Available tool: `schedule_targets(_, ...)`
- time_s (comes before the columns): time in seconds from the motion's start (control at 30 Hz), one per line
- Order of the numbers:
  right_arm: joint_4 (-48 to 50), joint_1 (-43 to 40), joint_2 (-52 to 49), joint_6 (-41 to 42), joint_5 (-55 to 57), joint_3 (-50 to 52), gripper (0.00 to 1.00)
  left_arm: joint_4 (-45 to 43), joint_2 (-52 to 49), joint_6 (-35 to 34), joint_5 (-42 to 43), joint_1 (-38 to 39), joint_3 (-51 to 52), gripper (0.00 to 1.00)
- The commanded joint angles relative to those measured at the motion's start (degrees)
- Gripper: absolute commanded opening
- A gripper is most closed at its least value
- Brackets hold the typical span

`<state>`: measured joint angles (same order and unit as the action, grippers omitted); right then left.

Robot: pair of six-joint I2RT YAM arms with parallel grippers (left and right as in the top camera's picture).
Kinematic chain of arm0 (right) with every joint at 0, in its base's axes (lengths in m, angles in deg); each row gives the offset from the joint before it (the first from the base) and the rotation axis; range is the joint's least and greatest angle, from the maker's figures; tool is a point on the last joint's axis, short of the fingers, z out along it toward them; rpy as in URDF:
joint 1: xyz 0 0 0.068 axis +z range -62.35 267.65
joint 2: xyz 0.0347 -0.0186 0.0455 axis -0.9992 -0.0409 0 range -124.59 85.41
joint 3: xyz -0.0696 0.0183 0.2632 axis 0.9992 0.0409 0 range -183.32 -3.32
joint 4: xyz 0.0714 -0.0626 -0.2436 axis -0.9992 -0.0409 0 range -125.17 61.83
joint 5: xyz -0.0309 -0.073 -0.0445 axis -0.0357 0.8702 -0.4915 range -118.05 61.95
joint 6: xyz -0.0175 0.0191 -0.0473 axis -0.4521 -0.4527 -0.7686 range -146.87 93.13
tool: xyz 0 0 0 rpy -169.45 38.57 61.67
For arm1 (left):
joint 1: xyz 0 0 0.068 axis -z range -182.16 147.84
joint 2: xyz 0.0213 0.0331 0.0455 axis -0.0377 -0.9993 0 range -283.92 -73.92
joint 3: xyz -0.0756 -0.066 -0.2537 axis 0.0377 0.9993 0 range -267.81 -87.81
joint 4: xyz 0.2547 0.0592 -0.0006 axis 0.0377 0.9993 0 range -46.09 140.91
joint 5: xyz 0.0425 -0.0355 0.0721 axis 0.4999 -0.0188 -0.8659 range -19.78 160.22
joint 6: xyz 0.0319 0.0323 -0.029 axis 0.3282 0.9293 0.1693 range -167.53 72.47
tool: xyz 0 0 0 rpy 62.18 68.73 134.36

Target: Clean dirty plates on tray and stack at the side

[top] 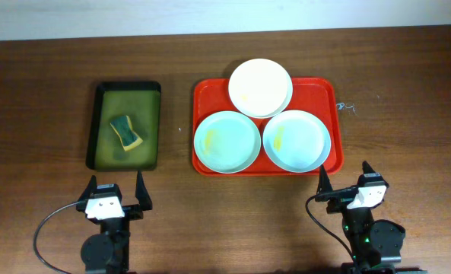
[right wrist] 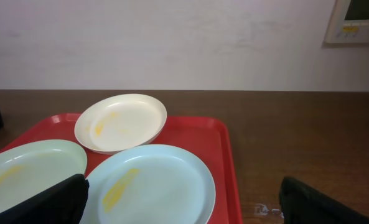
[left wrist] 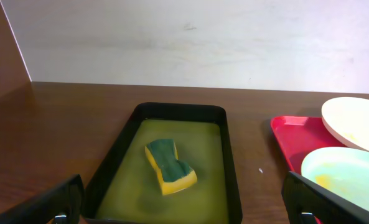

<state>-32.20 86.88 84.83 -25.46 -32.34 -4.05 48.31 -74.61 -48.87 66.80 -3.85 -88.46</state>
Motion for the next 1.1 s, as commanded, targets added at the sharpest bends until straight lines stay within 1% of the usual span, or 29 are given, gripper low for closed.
schedule_targets(0.0, -0.17, -0.37, 0.37, 0.07, 0.28, 0.42, 0.98, 0.20, 0.35, -0.55, -0.42, -0.24, 0.09, 0.99)
schedule_targets(0.93, -0.17, -0.37, 0.37, 0.07, 0.28, 0.42, 0.98, 0.20, 0.35, -0.55, -0.42, -0.24, 0.09, 0.99)
schedule_targets(0.97, -0.17, -0.37, 0.37, 0.07, 0.28, 0.42, 0.98, 0.20, 0.35, -2.97, 2.64, -0.22, 0.07, 0.99)
schedule_targets(1.0, -0.17, -0.37, 0.37, 0.07, 0.28, 0.42, 0.98, 0.04, 0.35, -7.21, 8.81, -0.17, 0.07, 0.99)
schedule_targets(1.03, -0.17, -0.37, 0.37, 0.07, 0.28, 0.42, 0.98, -0.85, 0.28, -12.48, 16.57, -0.17, 0.07, 0.99)
schedule_targets(1.07, -0.17, -0.37, 0.37, 0.07, 0.28, 0.42, 0.98, -1.38, 0.28, -19.12, 28.46, -0.17, 0.07, 0.99)
